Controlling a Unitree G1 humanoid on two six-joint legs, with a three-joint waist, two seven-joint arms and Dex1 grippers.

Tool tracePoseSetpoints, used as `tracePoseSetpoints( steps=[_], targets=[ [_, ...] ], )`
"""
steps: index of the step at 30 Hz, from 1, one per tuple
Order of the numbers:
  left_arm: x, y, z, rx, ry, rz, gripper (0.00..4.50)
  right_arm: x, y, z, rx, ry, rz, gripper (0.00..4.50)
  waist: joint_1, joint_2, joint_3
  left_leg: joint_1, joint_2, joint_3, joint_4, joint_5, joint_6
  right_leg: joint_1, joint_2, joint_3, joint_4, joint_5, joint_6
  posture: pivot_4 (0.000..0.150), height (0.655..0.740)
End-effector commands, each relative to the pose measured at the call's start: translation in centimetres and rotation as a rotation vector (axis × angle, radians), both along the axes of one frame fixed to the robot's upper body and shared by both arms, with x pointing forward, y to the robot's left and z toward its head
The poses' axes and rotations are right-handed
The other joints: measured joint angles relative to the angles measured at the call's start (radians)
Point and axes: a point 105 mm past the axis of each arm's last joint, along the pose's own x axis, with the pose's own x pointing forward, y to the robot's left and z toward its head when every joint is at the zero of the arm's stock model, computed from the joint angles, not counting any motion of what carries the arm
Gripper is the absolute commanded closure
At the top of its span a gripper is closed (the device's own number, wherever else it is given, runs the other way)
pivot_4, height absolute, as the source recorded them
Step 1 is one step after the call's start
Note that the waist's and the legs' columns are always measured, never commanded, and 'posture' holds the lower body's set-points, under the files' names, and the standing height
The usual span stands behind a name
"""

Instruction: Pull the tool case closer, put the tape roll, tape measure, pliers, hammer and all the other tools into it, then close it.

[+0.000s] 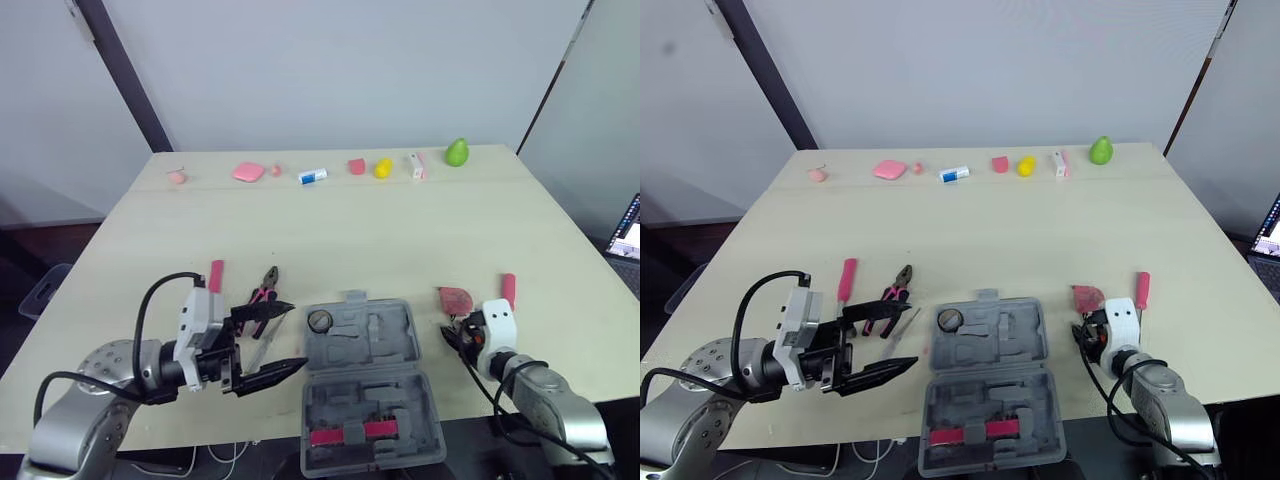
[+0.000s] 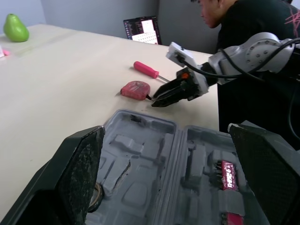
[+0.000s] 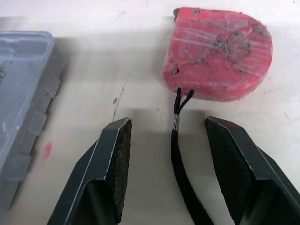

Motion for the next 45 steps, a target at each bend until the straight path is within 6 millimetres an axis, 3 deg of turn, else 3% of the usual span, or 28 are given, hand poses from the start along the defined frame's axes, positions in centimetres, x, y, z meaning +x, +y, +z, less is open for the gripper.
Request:
tracePoseSetpoints(
  steps=[1, 4, 8, 14, 34, 45],
  targets=[
    [-0.1, -0.1, 0.7, 0.005, -0.038, -0.036, 0.00, 0.2, -0.5, -0.1, -0.009, -0.008, -0.026, 1.92, 0.000, 0.000, 0.000, 0.000, 0.000, 0.000, 0.000, 0.000, 0.000, 0.000, 0.000, 0.000, 0.000, 0.000, 0.000, 0.150, 0.7400],
    [-0.2, -0.3, 0.9, -0.015, -0.030, -0.060, 0.00, 0.3, -0.4, -0.2, -0.006, -0.010, -0.025, 2.71, -0.001, 0.000, 0.000, 0.000, 0.000, 0.000, 0.000, 0.000, 0.000, 0.000, 0.000, 0.000, 0.000, 0.000, 0.000, 0.150, 0.7400],
    [-0.4, -0.5, 1.1, -0.025, -0.026, -0.095, 0.00, 0.2, -0.4, -0.3, -0.016, -0.010, -0.016, 4.47, -0.001, 0.000, 0.000, 0.000, 0.000, 0.000, 0.000, 0.000, 0.000, 0.000, 0.000, 0.000, 0.000, 0.000, 0.000, 0.150, 0.7400],
    [-0.4, -0.5, 1.3, -0.023, -0.035, -0.123, 0.00, -0.2, -0.3, -0.1, -0.082, -0.026, 0.053, 4.47, 0.000, 0.000, 0.000, 0.000, 0.000, 0.000, 0.000, 0.000, 0.000, 0.000, 0.000, 0.000, 0.000, 0.000, 0.000, 0.150, 0.7400],
    [-1.3, 0.0, 1.6, 0.015, -0.042, -0.236, 0.00, -8.6, 1.7, -0.8, -0.088, 0.130, 0.421, 4.47, 0.003, 0.000, 0.000, 0.000, 0.000, -0.001, 0.000, 0.000, 0.000, 0.000, 0.000, -0.001, 0.000, -0.001, 0.000, 0.150, 0.7400],
    [-1.3, 0.3, 1.5, 0.018, -0.031, -0.245, 0.00, -10.5, 1.9, -0.7, -0.056, 0.182, 0.466, 4.47, 0.004, -0.001, 0.000, 0.000, 0.001, -0.001, 0.000, 0.000, 0.000, 0.000, 0.000, -0.001, -0.001, -0.002, 0.003, 0.150, 0.7400]
  ],
)
